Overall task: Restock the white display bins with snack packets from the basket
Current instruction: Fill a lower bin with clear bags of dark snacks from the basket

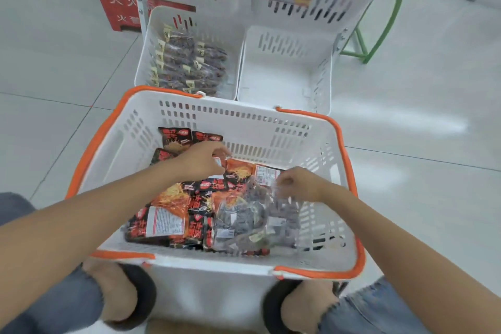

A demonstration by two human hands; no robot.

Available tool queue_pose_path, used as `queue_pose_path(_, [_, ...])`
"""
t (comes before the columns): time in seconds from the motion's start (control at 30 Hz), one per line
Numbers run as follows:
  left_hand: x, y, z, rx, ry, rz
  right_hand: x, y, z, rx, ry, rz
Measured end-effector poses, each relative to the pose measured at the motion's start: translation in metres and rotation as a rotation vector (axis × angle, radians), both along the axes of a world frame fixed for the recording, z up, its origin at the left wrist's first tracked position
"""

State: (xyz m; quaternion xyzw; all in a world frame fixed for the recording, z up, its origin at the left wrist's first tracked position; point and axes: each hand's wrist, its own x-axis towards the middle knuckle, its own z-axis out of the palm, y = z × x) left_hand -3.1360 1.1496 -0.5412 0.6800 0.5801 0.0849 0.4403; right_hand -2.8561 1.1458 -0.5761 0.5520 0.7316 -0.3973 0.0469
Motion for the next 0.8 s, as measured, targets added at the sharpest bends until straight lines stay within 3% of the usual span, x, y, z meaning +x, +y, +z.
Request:
queue_pose_path(0.13, [0.030,-0.008,0.005,-0.199,-0.228,-0.001,-0.019,0.007,0.038,0.145,0.353,-0.201])
queue_pose_path(0.2, [0.037,-0.010,0.006,-0.190,-0.273,0.065,-0.035,0.008,0.051,0.165,0.486,-0.278])
queue_pose_path(0.33, [0.026,-0.002,0.009,-0.039,-0.080,0.059,-0.060,0.004,0.061,0.051,0.605,-0.352])
queue_pose_path(0.43, [0.011,0.002,0.010,-0.078,-0.166,0.145,-0.070,0.001,0.061,0.183,0.502,-0.339])
queue_pose_path(0.5, [0.008,0.003,0.011,-0.130,-0.272,0.350,-0.073,-0.001,0.058,0.311,0.374,-0.191])
queue_pose_path(0.57, [0.009,0.006,0.012,-0.347,-0.491,0.631,-0.078,-0.004,0.054,0.371,0.195,0.041])
queue_pose_path(0.63, [0.005,0.010,0.019,-0.589,-0.634,0.763,-0.082,-0.004,0.046,0.519,0.115,0.127])
queue_pose_path(0.7, [-0.002,0.012,0.026,-0.682,-0.610,0.678,-0.080,0.002,0.047,0.560,0.253,-0.064])
queue_pose_path(0.8, [-0.009,0.016,0.024,-0.362,-0.323,0.465,-0.071,0.009,0.049,0.264,0.382,-0.258])
